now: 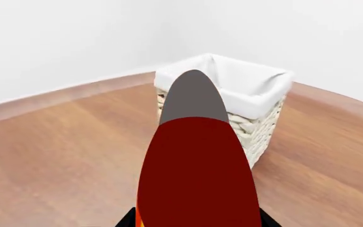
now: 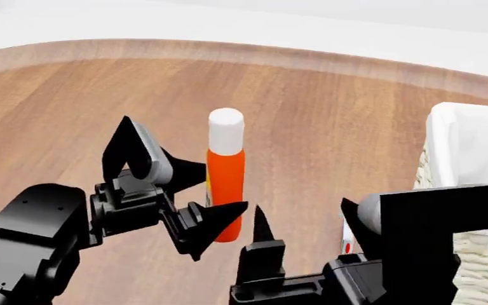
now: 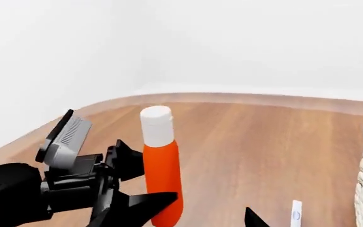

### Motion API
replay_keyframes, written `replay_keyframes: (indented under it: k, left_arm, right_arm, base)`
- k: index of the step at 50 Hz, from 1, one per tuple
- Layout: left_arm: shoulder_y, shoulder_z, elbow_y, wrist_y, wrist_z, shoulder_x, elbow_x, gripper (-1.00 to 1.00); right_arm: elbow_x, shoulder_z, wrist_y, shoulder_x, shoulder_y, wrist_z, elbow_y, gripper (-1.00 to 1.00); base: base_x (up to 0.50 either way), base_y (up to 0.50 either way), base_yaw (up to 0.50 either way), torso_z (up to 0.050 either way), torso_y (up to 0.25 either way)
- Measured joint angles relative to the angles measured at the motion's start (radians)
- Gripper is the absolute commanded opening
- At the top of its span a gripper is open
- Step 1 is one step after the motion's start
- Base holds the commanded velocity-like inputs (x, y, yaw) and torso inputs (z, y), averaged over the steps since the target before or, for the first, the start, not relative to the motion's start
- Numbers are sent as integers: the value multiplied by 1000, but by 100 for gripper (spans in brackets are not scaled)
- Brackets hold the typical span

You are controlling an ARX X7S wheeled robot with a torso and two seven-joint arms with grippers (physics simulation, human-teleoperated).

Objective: Pick up the ketchup, and put it in the basket.

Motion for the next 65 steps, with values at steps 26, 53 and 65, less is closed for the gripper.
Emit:
replay_keyframes:
  k: [26,53,65]
  left_arm:
    - [102,42,254,-134,4,-48,-34,-100]
    - [139,60,361,-191,15,-78,-69,-100]
    - [151,64,405,-215,15,-91,-84,-100]
  right_arm:
    - [187,-162,135,-55,414,60,235,100]
    - [-49,-263,89,-170,457,-176,480,100]
    - [-121,-297,64,-193,454,-245,555,100]
  base:
    - [0,0,0,0,0]
    - [0,0,0,0,0]
    - [0,0,0,0,0]
